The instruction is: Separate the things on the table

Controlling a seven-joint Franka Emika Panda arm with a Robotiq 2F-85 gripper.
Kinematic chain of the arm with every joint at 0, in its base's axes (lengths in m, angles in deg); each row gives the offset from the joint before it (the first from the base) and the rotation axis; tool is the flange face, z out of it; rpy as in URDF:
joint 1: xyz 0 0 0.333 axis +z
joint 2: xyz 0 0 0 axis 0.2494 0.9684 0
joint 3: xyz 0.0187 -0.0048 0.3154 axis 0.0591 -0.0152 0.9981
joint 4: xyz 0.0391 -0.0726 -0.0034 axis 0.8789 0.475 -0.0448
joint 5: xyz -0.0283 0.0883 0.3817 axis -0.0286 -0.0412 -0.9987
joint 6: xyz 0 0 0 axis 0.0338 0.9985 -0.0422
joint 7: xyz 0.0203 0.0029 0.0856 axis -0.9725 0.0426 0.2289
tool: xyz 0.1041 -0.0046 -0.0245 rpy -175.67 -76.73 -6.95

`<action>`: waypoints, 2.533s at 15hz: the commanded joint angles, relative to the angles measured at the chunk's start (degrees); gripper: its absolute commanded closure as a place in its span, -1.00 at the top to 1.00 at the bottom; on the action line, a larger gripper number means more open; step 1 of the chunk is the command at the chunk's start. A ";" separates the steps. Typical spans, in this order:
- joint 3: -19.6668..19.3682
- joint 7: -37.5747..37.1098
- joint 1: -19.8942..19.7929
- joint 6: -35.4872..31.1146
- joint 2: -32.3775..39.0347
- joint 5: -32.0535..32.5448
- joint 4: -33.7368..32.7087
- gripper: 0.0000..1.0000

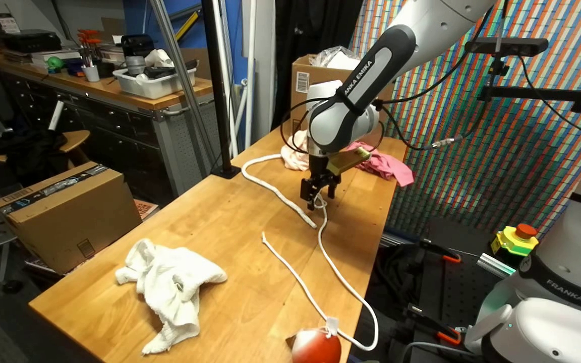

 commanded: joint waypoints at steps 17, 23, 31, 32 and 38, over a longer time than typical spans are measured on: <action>-5.55 -10.66 4.35 -5.06 1.58 7.57 -1.52 -0.60; -8.37 -15.21 6.83 -6.52 -0.03 12.70 -2.40 -0.87; -18.29 -29.59 11.71 -13.68 -9.74 28.35 -1.34 -0.88; -19.20 -32.14 12.01 -14.17 -11.11 30.82 -1.41 -0.88; -21.40 -46.24 12.18 -14.78 -18.17 45.47 -1.05 -0.88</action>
